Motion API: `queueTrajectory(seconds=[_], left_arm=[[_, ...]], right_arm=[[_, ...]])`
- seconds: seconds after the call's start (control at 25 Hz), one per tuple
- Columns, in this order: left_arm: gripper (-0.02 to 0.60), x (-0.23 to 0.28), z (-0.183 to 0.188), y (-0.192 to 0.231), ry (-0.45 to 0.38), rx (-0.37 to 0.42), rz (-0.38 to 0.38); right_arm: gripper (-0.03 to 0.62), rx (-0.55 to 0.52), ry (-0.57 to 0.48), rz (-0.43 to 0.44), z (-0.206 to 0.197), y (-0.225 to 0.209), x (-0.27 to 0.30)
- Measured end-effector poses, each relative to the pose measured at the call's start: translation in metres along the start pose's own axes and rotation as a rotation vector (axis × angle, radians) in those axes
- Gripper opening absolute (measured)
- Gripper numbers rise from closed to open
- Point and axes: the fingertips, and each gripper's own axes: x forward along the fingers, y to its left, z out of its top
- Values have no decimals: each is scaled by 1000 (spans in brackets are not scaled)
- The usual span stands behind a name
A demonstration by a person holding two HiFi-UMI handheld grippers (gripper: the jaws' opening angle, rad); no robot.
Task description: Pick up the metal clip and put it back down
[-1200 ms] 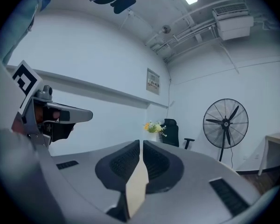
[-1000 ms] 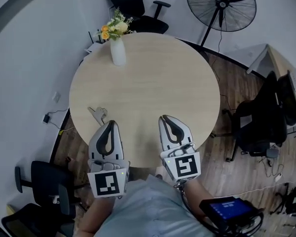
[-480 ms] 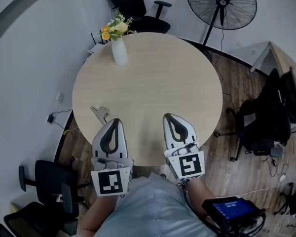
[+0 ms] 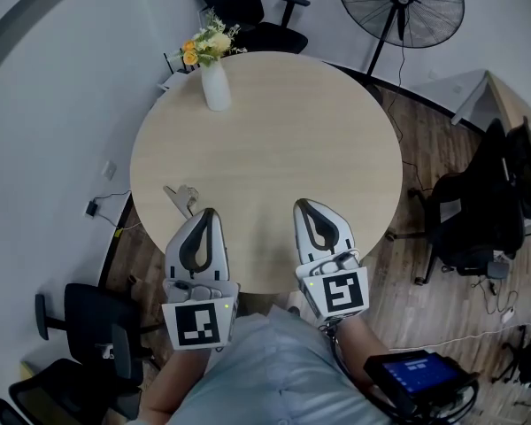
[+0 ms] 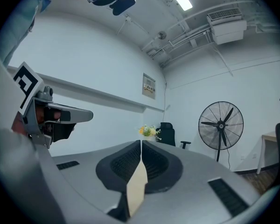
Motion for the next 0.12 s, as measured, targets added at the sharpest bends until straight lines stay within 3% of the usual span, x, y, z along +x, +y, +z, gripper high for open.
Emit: queueTrajectory(seconds=[0.12], left_arm=[[20,0,0,0,-2,1,-1]], right_arm=[[49,-1,-2,2,0,1,1]])
